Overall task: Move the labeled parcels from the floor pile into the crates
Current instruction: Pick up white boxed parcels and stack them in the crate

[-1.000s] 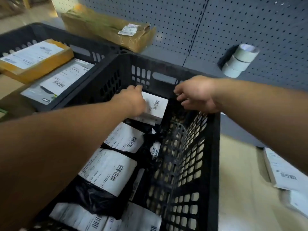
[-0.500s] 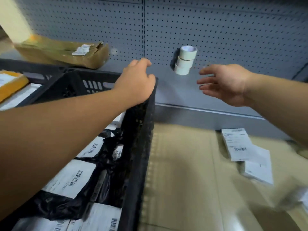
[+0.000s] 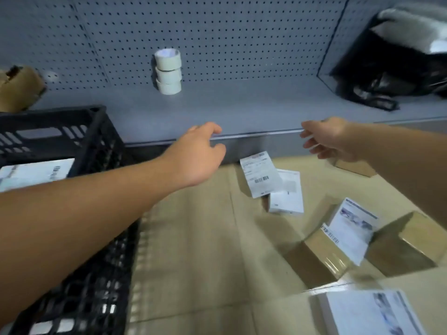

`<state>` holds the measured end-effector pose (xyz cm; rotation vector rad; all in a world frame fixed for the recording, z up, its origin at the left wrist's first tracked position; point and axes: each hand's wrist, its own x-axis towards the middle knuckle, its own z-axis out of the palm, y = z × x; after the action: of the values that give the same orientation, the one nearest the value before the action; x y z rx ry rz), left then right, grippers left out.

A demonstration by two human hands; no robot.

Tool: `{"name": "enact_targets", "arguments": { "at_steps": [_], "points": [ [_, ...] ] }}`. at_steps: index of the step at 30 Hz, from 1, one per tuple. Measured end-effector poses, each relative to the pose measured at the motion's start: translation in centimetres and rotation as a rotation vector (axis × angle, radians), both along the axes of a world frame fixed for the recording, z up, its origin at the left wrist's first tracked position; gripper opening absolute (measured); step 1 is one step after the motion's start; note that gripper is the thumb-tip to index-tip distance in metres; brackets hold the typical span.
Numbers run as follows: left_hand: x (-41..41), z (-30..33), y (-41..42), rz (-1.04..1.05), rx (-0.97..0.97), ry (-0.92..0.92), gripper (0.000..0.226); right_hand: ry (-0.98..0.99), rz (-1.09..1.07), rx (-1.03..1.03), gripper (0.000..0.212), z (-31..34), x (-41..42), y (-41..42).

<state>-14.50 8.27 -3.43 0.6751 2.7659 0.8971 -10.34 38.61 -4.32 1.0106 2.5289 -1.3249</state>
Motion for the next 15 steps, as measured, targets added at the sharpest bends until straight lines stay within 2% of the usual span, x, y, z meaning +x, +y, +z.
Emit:
{"name": "enact_targets", "arguments": {
  "at_steps": [4, 10, 15],
  "points": [
    [3.0, -1.6, 5.9, -0.029, -0.03, -0.127, 0.044, -0.126, 0.007, 0.049, 0.041, -1.1, 2.9, 5.1],
    [7.6, -3.9, 14.4, -0.13, -0.075, -0.354, 0.045, -0.31, 0.103, 0.162, 0.053, -2.9, 6.7, 10.1],
    [10.7, -5.9, 21.4, -0.2, -0.12, -0.439, 0.047, -0.409, 0.158, 0.223, 0.053, -5.2, 8.5, 12.4]
  ]
}}
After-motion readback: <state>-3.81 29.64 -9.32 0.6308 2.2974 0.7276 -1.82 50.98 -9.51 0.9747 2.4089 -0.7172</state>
